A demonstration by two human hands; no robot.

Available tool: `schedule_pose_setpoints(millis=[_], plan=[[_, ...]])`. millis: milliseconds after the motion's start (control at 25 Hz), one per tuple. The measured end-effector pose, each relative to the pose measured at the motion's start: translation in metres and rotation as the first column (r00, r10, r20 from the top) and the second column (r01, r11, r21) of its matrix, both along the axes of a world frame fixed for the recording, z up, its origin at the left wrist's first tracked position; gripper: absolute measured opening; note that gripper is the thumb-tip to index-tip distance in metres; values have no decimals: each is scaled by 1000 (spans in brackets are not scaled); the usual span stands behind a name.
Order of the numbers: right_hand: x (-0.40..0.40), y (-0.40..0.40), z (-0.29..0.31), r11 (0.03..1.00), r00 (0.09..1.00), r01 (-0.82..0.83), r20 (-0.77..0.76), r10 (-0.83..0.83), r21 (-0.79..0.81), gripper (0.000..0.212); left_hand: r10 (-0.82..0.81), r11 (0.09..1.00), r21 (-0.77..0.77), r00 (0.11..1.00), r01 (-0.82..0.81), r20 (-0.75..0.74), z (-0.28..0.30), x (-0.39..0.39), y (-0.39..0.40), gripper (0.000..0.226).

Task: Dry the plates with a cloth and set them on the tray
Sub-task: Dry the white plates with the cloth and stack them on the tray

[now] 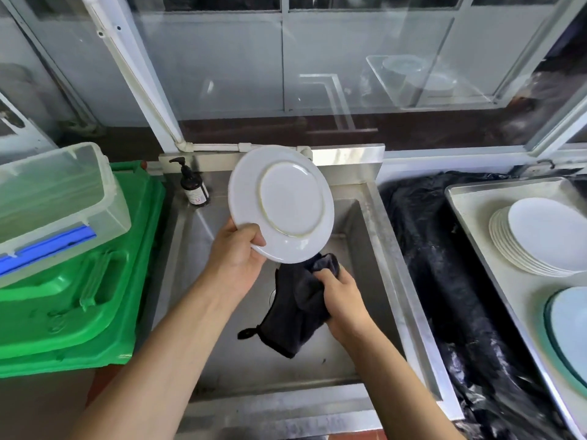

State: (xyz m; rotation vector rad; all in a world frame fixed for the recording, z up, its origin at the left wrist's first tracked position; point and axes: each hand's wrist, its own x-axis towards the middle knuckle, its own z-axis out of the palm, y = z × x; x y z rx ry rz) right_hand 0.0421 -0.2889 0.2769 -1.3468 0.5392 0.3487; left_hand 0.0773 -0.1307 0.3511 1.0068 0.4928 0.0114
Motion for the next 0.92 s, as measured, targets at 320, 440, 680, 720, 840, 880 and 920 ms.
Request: schedule_pose_setpoints(millis=[320, 440, 680, 720, 840, 880, 920], plan=[[-12, -111, -55, 245, 909, 58, 152, 388, -968, 48, -69, 997, 41, 994, 72, -87, -38, -6, -22, 54], [-16, -143, -87, 57, 912, 95, 110, 396, -994, 55, -104, 991, 68, 988, 113, -118, -51, -8, -29, 57], [-53, -172, -156, -19, 823, -439, -411, 392, -898, 77, -113, 976, 166, 980, 141, -164, -64, -4, -43, 51], [-50, -172, -152, 0, 844, -406, -375, 382, -914, 74, -120, 971, 184, 979, 150, -166, -64, -3, -48, 44], [-29, -160, -123, 118, 926, -259, -212, 313, -959, 57, -145, 952, 252, 980, 176, -140, -60, -6, -65, 30], [-21, -153, -110, 207, 948, -190, -124, 293, -960, 52, -161, 931, 309, 978, 195, -132, -59, -8, -70, 29], [-11, -144, -93, 335, 961, -114, -18, 276, -935, 47, -183, 895, 389, 975, 220, -130, -59, -8, -73, 27]])
